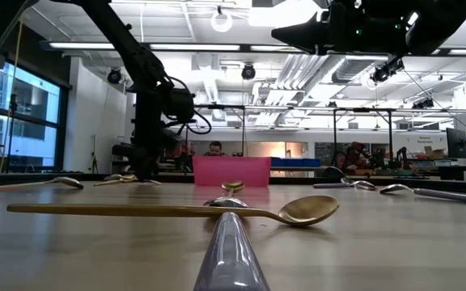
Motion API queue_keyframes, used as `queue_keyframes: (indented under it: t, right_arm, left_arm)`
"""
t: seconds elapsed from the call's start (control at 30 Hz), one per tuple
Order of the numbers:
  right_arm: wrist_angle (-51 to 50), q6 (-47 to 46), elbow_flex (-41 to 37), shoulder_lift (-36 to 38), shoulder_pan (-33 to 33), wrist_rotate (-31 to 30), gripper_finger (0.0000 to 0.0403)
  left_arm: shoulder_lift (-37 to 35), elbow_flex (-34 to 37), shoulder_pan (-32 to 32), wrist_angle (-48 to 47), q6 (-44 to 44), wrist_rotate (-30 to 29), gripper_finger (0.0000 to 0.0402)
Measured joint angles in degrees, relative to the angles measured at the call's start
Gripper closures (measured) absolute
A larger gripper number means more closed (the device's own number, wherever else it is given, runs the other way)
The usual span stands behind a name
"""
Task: Sort silverware by color (type)
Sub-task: Put the orange spoon into the green bin
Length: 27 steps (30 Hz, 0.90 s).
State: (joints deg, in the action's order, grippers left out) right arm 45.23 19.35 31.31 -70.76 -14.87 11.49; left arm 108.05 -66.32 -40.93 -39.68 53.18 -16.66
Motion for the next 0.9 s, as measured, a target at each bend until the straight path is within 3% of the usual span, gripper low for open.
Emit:
queue_keyframes:
  t: [0.5,0.9]
  right_arm:
    - [0.0,0.0,0.0,0.0,0.0,0.0,0.0403]
    - [0.0,0.0,0.0,0.0,0.0,0.0,0.0403]
  left_arm:
    - [0.0,0.0,0.0,0.2,1.4,-4.0,0.0395]
    - [-0.1,0.0,0.5,-1.5,2.0,-5.5,0.0401]
